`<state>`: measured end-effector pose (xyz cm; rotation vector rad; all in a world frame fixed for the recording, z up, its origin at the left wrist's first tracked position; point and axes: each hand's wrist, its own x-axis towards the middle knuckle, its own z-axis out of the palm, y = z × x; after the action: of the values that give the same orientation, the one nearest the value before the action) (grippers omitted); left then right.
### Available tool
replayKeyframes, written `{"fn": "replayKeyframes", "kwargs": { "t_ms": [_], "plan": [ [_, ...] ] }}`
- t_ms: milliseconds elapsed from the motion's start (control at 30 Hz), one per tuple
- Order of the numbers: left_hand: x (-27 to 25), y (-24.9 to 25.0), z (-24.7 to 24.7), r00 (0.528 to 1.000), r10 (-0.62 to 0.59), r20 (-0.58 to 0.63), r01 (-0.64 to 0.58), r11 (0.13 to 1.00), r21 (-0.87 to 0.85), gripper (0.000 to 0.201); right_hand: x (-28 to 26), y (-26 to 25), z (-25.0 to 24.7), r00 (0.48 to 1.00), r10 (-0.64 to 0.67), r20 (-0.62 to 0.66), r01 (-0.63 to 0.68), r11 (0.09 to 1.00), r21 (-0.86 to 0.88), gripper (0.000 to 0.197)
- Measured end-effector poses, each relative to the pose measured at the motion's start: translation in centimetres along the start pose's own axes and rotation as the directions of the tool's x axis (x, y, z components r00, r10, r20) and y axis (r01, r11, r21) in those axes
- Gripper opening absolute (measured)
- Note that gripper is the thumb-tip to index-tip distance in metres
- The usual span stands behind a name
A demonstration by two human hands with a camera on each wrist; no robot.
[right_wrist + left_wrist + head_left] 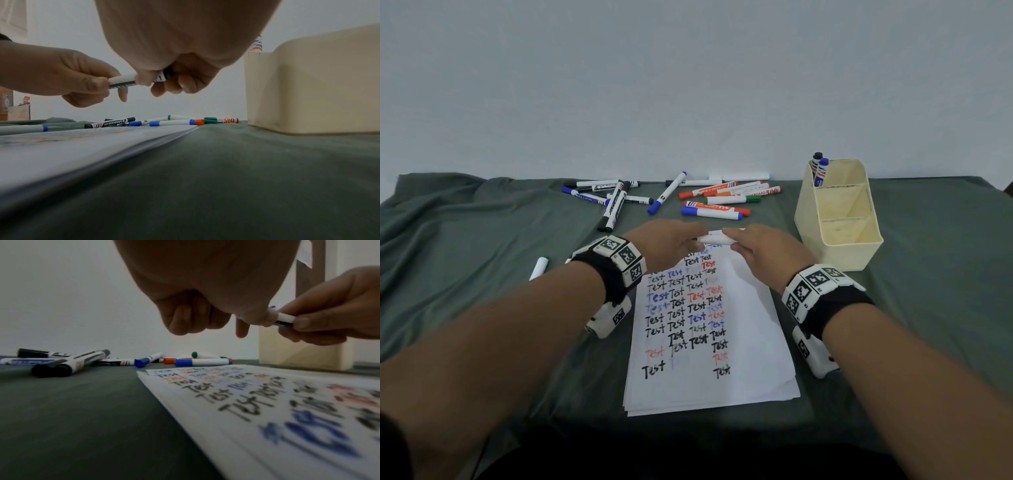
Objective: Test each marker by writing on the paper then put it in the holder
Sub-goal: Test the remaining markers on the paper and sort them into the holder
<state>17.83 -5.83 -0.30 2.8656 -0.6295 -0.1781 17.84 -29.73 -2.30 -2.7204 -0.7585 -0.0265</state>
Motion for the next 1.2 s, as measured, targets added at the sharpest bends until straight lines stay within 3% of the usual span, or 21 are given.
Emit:
{"fn": "replayKeyframes", "kwargs": {
  "t_ms": [100,167,200,267,333,400,467,567,700,833,1033,1200],
  "plan": [
    [-0.3,-1.3,-0.3,0.994,-0.109,-0.032,0.108,0.993,-0.041,0.043,-0.2,-0.2,-0.2,1.0,0.003,-0.016,-0.003,0.999,0.036,0.04],
    [-0.8,-2.3,-0.6,0.977,-0.187,-0.103,0.176,0.979,-0.104,0.091,-0.3,-0.3,-0.3,0.999,0.011,-0.039,-0.009,0.999,0.042,0.035],
    [-1.1,-2.8,-0.5,0.959,-0.246,-0.138,0.227,0.964,-0.141,0.103,-0.3,-0.3,-0.4,0.998,0.02,-0.054,-0.018,0.999,0.041,0.033],
    [-1.3,-3.8,-0.5,0.917,-0.361,-0.168,0.329,0.925,-0.19,0.09,-0.4,-0.3,-0.6,0.997,0.035,-0.066,-0.032,0.999,0.041,0.032],
    [-1.6,-4.7,-0.7,0.895,-0.416,-0.161,0.386,0.903,-0.189,0.054,-0.5,-0.3,-0.6,0.997,0.041,-0.065,-0.037,0.998,0.051,0.035],
    [-2.1,-5.2,-1.2,0.894,-0.427,-0.136,0.415,0.904,-0.106,0.028,-0.5,-0.4,-0.6,0.997,0.043,-0.069,-0.039,0.998,0.057,0.037],
    [-2.7,-5.7,-1.9,0.9,-0.427,-0.088,0.431,0.902,0.03,0.019,-0.5,-0.4,-0.5,0.997,0.042,-0.07,-0.039,0.998,0.057,0.036],
    [-3.2,-6.5,-2.3,0.918,-0.396,-0.011,0.389,0.897,0.209,0.022,-0.5,-0.4,-0.5,0.996,0.048,-0.072,-0.044,0.998,0.054,0.035],
    [-3.6,-7.0,-2.1,0.928,-0.371,0.044,0.348,0.902,0.256,0.031,-0.4,-0.3,-0.5,0.996,0.06,-0.065,-0.057,0.997,0.045,0.035],
    [-4.0,-7.3,-1.3,0.925,-0.379,0.016,0.373,0.917,0.142,0.05,-0.3,-0.3,-0.4,0.995,0.071,-0.067,-0.068,0.997,0.04,0.034],
    [-4.5,-8.0,-1.1,0.904,-0.428,0.015,0.425,0.901,0.082,0.06,-0.2,-0.1,-0.2,0.993,0.082,-0.08,-0.078,0.996,0.046,0.036],
    [-4.3,-6.6,-1.5,0.932,-0.352,-0.085,0.362,0.901,0.24,0.062,-0.4,0.1,-0.1,0.992,0.049,-0.112,-0.043,0.997,0.059,0.046]
  ]
}}
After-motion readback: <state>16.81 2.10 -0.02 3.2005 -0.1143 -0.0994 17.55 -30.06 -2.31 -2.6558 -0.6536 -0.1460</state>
